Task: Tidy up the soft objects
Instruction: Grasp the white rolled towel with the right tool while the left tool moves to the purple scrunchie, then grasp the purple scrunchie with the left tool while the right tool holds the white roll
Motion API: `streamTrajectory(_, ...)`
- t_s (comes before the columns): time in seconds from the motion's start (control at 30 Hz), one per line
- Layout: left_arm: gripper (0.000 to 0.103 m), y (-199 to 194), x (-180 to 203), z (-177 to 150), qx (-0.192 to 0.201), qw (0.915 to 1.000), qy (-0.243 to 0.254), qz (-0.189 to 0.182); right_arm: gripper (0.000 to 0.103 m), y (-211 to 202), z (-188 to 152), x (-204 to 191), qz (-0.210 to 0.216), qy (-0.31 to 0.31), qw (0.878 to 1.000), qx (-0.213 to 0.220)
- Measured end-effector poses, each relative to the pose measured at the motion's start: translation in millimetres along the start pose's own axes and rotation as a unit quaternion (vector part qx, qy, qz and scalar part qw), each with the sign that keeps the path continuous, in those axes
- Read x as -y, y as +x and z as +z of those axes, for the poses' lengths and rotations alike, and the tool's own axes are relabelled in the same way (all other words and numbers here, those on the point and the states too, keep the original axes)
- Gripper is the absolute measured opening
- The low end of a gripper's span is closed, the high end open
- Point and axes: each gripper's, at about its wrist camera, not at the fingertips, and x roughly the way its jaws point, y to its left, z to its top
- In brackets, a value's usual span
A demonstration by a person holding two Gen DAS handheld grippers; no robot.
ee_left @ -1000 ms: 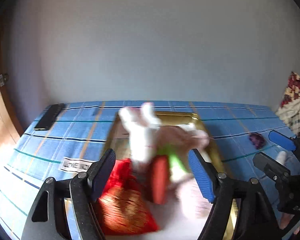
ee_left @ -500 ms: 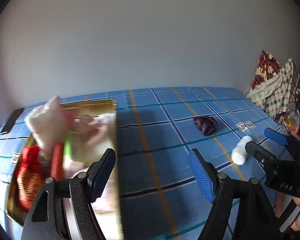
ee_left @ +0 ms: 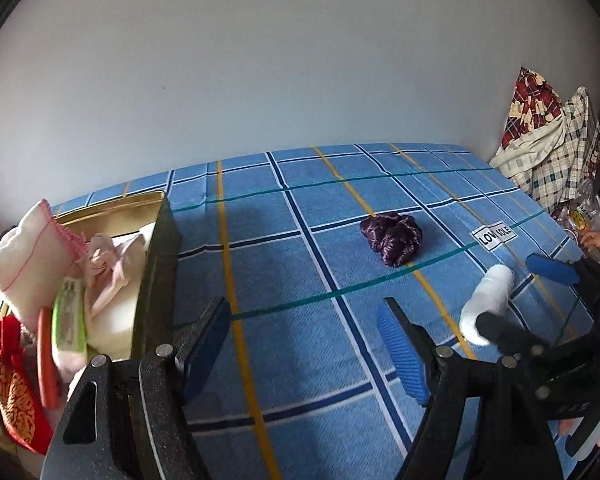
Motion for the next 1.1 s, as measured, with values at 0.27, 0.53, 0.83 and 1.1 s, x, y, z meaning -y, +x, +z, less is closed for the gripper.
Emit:
streamTrajectory(0.27,0.077,17,7,11,-0.022,0.9997,-0.003,-0.01,0.092,25,1,7,-0.009,0.008,0.999,-0.049)
streamTrajectory(0.53,0.077,29,24,19,-0.028,0.9994,0.014,-0.014,0.079,21,-1,17,-0.003,0.033,0.999,-0.037)
streamTrajectory(0.83,0.077,51,45,34,-0.036,0.9988,0.012,-0.032,0.079,5,4,44,-0.082,0.079,0.993,0.009)
streamTrajectory(1.1,0.077,71,60,42,-0.04,0.9981,0.016,-0.045,0.079,4,7,64,-0.115,0.114,0.987,0.021)
